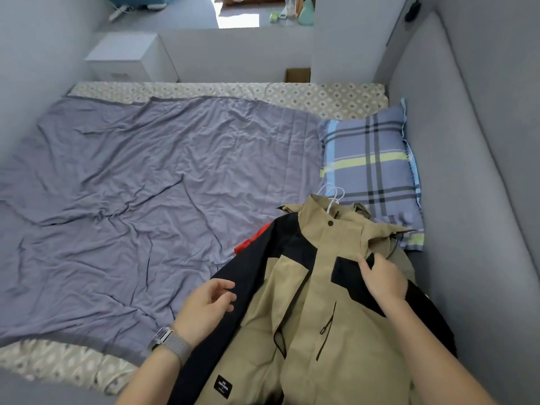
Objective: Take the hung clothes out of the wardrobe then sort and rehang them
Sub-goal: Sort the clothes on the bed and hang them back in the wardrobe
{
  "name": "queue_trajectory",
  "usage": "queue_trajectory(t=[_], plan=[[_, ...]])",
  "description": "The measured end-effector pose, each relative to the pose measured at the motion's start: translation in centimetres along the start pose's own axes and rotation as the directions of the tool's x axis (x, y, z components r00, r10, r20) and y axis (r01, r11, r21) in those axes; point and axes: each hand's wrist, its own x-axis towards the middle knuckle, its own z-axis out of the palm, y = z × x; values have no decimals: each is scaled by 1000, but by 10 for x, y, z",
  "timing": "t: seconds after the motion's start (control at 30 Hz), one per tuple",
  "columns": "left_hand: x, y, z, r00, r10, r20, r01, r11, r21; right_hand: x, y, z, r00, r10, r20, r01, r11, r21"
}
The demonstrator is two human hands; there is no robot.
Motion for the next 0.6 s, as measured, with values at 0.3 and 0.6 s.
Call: queue_trajectory(t=[0.3, 0.6], plan=[[6, -7, 14, 980, 196, -30, -189, 968, 162, -103, -9, -23, 988, -107, 115, 46, 896, 441], [2, -3, -3, 800, 597, -51, -498, 710, 498, -178, 16, -101, 900, -318, 298, 7, 693, 721]])
